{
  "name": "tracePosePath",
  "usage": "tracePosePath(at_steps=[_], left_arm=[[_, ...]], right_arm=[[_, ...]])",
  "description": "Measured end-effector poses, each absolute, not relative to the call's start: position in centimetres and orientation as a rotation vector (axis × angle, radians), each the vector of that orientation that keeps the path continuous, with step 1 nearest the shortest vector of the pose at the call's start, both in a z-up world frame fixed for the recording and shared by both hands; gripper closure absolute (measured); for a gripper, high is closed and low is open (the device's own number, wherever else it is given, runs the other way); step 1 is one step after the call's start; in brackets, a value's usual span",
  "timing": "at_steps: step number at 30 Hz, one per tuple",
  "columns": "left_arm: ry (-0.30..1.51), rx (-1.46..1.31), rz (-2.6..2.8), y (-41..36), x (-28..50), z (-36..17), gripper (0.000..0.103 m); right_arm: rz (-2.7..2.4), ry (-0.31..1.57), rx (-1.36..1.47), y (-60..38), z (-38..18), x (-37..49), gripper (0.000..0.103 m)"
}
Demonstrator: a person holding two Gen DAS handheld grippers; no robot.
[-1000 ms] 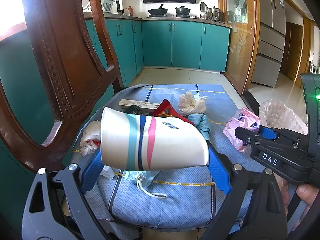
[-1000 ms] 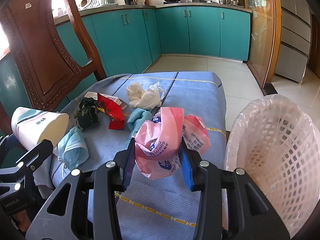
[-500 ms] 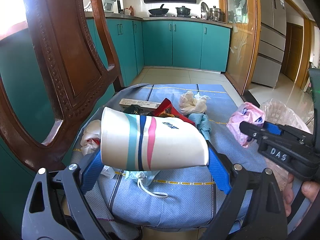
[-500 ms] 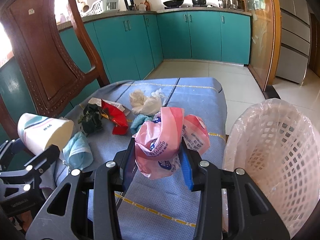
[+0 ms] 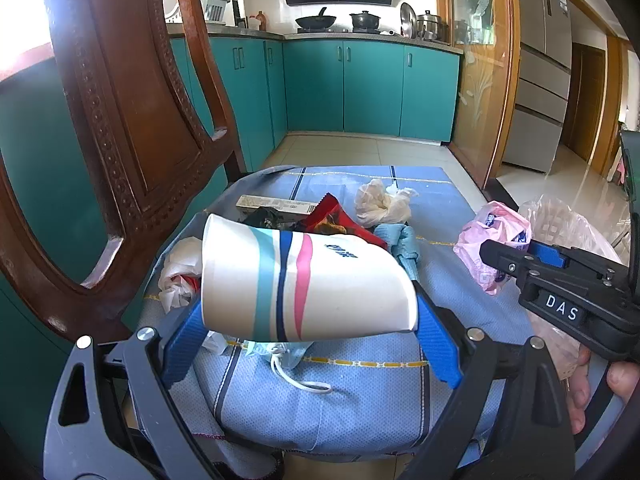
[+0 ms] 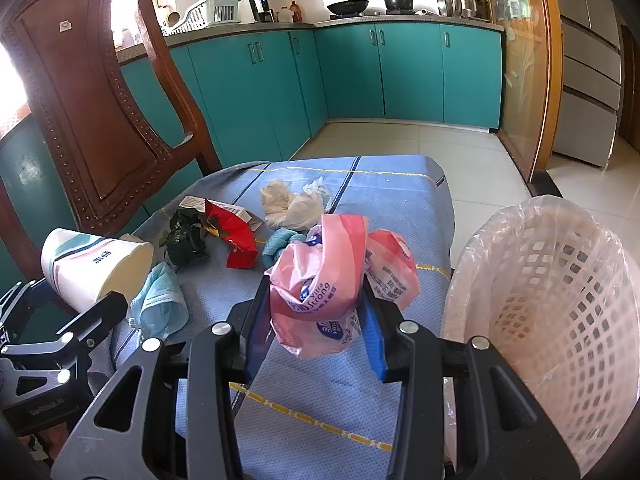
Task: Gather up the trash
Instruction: 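Drop the pink bag and the paper cup into the wastebasket with both grippers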
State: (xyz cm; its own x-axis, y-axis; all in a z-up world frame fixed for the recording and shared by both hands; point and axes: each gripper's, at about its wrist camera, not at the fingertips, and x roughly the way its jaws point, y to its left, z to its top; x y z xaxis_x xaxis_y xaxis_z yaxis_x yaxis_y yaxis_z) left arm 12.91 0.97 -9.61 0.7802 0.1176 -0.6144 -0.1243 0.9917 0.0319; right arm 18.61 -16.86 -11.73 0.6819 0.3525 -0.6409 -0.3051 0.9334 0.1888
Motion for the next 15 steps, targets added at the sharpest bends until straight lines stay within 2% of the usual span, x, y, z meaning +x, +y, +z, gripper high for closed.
tracePosePath(at_steps=[3,9,12,15], left_arm=[[0.660,-0.014,0.128,1.0,12.9,-9.5,0.011],[0.639,-0.047,0.072,0.4,12.9,-8.7,0.011],[0.633,-0.045,0.012,-1.4,13.5,-8.1,0.011],[0.633,-0.041,-0.082,-4.2,14.3,-7.9,0.011]], right_arm=[[0.364,0.705,0.093,-17.8,-11.2,18.3,0.062],[0.305,0.500,0.174,-23.1,-8.0,15.6,0.062],[0.192,0.519,0.159,-26.3,-8.3,15.0,0.062],[0.112,0.631,0.230,-30.1,-10.5,15.5,0.062]])
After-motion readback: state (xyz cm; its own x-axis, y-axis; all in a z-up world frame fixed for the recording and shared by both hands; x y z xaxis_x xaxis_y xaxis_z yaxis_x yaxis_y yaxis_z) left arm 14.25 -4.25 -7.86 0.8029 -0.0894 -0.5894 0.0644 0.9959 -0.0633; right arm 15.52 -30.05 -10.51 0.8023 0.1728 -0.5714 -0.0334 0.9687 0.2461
